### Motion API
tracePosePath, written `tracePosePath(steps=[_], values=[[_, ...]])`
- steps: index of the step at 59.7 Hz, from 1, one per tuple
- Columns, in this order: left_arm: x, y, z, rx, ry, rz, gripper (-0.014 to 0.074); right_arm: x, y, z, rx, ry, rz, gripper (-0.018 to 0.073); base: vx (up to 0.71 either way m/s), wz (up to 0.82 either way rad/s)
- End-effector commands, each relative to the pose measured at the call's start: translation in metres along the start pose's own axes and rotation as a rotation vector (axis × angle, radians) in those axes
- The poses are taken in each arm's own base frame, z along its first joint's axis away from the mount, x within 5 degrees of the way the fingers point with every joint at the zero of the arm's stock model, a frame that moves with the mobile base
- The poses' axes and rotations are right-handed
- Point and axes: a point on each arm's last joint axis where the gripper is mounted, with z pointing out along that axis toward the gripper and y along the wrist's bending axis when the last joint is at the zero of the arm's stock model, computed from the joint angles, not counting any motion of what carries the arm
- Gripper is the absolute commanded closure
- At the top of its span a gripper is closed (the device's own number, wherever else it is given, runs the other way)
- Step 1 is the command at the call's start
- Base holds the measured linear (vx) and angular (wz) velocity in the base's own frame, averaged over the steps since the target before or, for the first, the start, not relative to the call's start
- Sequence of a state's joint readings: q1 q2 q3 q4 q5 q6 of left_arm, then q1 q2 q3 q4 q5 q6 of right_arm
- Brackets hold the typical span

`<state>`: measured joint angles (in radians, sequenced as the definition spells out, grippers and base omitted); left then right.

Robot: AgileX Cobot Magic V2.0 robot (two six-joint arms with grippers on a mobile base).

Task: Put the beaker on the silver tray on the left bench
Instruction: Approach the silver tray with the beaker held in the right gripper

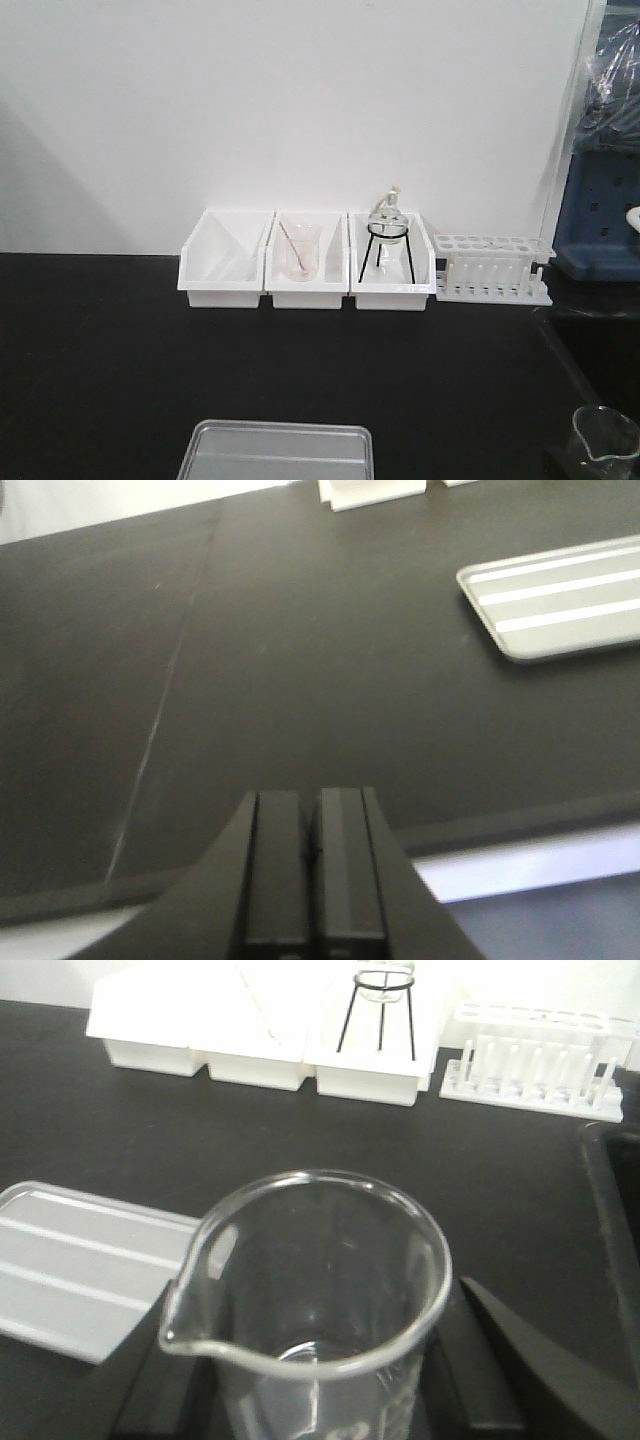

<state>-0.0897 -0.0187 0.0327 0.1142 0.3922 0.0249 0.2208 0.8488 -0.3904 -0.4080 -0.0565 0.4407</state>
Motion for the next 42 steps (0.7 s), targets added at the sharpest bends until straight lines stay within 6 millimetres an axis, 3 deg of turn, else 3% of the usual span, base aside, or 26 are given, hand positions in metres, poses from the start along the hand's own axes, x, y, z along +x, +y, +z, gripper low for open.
tracePosePath(steps=[1, 19, 42], values=[[-0.0016, -0.0011, 0.0016, 0.006, -0.071, 0.0, 0.0595, -0.0182, 0.0026, -0.003, -0.03, -0.114, -0.013, 0.057, 0.34, -0.15], [-0.0016, -0.0011, 0.0016, 0.006, -0.071, 0.0, 0.0595, -0.0182, 0.0026, -0.003, -0.03, -0.114, -0.013, 0.057, 0.28, -0.14], [-0.0016, -0.0011, 0.0016, 0.006, -0.071, 0.0, 0.0595, -0.0182, 0.0026, -0.003, -0.03, -0.114, -0.013, 0.057, 0.07, -0.05]])
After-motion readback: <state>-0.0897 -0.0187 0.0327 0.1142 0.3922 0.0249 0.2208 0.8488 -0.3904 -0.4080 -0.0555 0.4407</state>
